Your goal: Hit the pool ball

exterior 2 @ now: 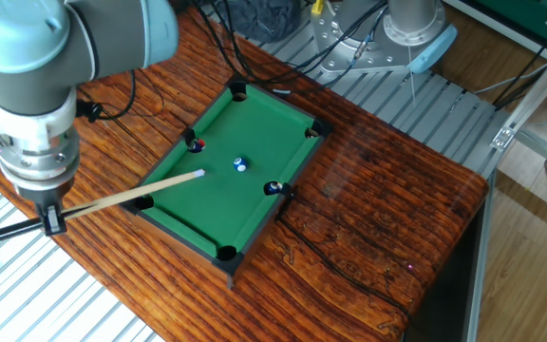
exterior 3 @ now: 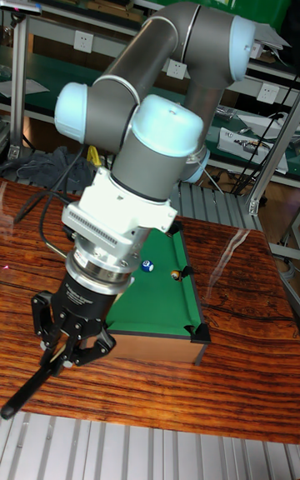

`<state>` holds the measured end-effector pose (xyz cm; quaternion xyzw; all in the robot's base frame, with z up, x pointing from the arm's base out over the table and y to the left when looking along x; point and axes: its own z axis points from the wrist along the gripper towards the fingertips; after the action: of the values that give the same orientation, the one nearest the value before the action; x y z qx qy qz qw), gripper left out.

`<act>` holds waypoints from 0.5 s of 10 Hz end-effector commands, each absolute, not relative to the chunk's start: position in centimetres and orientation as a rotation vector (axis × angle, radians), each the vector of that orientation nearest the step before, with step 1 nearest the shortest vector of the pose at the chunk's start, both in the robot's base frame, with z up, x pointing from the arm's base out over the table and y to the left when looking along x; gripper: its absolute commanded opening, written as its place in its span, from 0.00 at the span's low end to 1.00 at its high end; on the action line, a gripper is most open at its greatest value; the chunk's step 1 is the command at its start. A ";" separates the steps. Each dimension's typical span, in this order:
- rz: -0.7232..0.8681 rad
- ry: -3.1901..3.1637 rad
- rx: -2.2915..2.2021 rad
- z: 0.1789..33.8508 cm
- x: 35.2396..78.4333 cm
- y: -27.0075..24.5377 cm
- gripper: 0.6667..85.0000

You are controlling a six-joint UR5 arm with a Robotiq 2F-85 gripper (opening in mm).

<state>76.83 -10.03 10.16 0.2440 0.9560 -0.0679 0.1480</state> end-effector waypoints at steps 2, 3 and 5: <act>-0.201 2.749 0.689 10.4 77.4 -8.2 0.00; -0.224 2.747 0.660 10.3 77.4 -8.2 0.00; -0.243 2.747 0.630 10.2 77.3 -7.8 0.00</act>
<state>77.28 -8.55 10.25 0.2291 0.9580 -0.0807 0.1527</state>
